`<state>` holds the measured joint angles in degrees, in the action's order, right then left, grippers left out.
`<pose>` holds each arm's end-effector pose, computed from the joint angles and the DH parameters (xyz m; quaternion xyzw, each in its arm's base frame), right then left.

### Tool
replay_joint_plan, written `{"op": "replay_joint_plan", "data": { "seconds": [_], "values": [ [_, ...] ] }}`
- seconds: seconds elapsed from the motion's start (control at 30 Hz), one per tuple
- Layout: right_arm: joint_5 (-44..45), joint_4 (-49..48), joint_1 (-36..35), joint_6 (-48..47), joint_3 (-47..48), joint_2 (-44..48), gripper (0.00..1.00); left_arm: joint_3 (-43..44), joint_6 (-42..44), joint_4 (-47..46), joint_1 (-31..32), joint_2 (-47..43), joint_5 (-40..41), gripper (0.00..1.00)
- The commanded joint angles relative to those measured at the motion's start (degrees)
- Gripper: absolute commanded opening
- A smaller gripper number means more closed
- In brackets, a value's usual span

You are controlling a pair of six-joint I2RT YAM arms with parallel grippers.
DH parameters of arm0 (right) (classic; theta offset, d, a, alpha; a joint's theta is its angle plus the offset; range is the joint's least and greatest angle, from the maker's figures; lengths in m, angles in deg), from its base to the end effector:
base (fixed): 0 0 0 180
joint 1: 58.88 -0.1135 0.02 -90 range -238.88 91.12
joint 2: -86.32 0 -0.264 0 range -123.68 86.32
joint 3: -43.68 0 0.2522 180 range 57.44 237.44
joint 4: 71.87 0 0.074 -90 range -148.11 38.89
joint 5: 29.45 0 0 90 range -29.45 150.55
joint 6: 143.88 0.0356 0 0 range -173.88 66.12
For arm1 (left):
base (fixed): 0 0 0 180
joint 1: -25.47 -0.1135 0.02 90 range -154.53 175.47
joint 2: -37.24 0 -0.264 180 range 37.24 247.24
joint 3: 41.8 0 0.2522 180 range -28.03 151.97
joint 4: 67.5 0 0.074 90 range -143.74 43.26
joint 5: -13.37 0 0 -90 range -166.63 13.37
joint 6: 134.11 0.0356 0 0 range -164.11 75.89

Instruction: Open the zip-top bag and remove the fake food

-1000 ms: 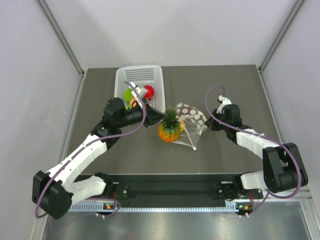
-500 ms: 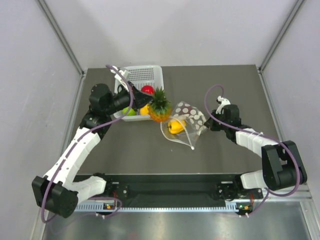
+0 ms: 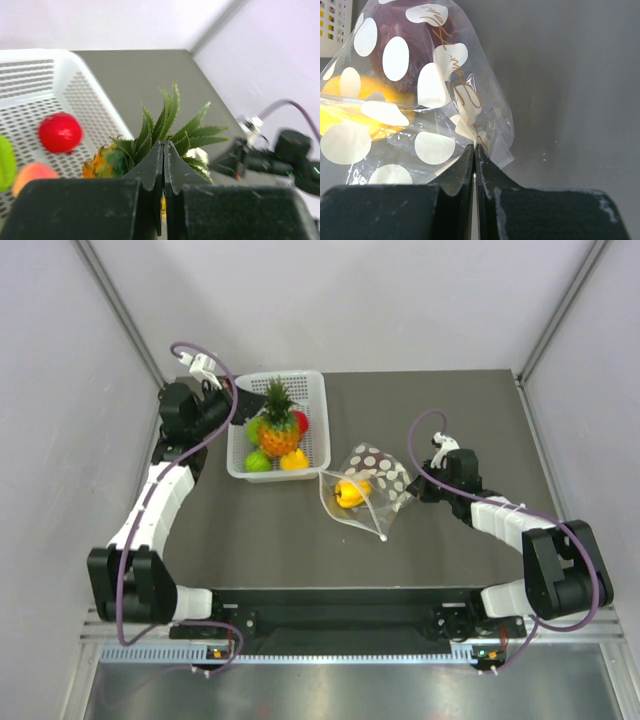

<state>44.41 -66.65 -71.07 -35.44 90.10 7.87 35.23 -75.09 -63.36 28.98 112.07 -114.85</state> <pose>0.2590 0.0661 0.1729 -0.0139 0.8891 0.2375 0.3910 0.3029 -0.0406 0.3745 0.0597 0.7140 -0.4195 0.5574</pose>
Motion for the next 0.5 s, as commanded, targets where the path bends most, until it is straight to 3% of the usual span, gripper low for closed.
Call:
{"op": "replay_joint_plan", "data": {
  "seconds": [0.0, 0.23, 0.33, 0.47],
  "values": [
    [-1.35, -2.45, 1.02, -0.77, 0.21, 0.06, 0.0, 3.53, -1.45, -10.92, -0.96, 5.21, 4.63, 0.0],
    [-1.88, -2.54, 1.02, -0.77, 0.12, 0.23, 0.0, 9.94, 1.18, -18.22, -1.22, 16.39, 13.24, 0.0],
    [-1.96, -2.54, 1.02, -0.86, 0.12, 0.15, 0.0, 13.44, 3.64, -17.45, -1.22, 20.52, 17.91, 0.0],
    [-2.14, -2.45, 1.02, -1.12, 0.12, 0.14, 0.0, 18.64, 5.14, -14.72, -1.31, 27.89, 16.95, 0.0]
  ]
}}
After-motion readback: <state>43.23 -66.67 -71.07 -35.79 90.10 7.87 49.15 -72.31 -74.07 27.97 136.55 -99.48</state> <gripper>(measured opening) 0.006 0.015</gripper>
